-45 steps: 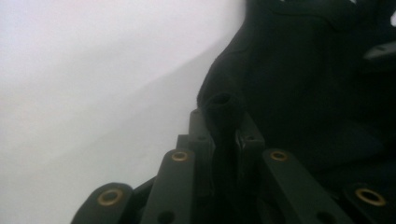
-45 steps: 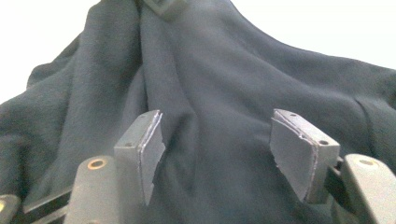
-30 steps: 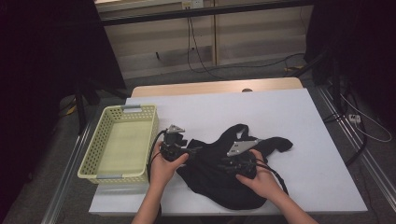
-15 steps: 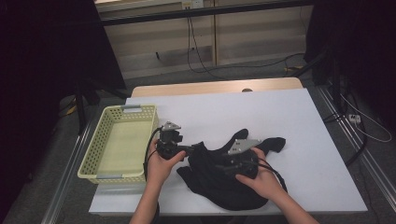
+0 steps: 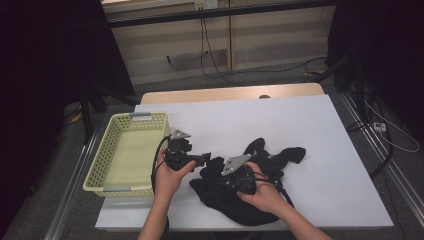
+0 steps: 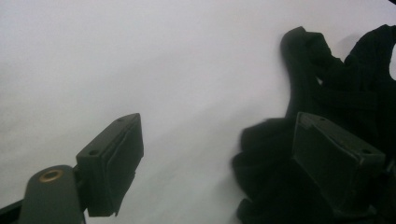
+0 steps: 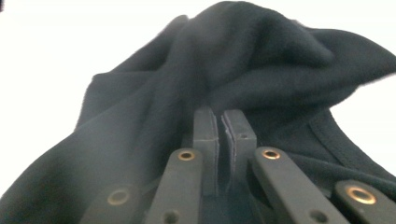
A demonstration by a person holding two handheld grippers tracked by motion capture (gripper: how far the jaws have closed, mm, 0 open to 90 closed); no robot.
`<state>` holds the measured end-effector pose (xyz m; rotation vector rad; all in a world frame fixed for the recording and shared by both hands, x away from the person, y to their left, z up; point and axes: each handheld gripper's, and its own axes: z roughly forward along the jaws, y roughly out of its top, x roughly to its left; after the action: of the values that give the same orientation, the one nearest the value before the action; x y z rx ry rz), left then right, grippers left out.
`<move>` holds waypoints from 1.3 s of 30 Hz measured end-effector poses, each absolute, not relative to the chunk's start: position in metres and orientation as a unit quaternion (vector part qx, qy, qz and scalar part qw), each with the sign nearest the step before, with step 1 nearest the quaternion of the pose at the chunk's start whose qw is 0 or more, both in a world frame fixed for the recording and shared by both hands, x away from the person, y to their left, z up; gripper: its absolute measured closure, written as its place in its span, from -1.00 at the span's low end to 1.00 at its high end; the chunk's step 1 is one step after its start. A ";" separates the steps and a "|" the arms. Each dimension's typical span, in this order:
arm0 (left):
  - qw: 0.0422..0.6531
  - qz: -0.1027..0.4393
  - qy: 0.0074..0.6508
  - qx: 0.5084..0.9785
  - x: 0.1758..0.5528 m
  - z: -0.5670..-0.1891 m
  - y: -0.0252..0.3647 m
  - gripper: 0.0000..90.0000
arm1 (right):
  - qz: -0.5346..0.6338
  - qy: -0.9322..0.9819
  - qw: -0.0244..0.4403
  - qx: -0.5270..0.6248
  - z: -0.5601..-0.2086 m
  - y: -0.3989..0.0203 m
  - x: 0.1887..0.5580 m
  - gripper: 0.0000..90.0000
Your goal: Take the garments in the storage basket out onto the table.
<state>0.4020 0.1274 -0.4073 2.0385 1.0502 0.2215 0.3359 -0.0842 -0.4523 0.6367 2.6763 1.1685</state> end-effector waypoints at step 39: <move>0.385 0.043 0.296 0.873 0.457 -0.453 -0.004 0.11 | 0.422 0.799 0.141 0.404 -0.430 -0.226 0.329 -0.18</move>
<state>0.4567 -0.0038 -0.4529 2.2246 0.7544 0.1088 0.3292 -0.2255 -0.4299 1.1668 2.3080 1.2194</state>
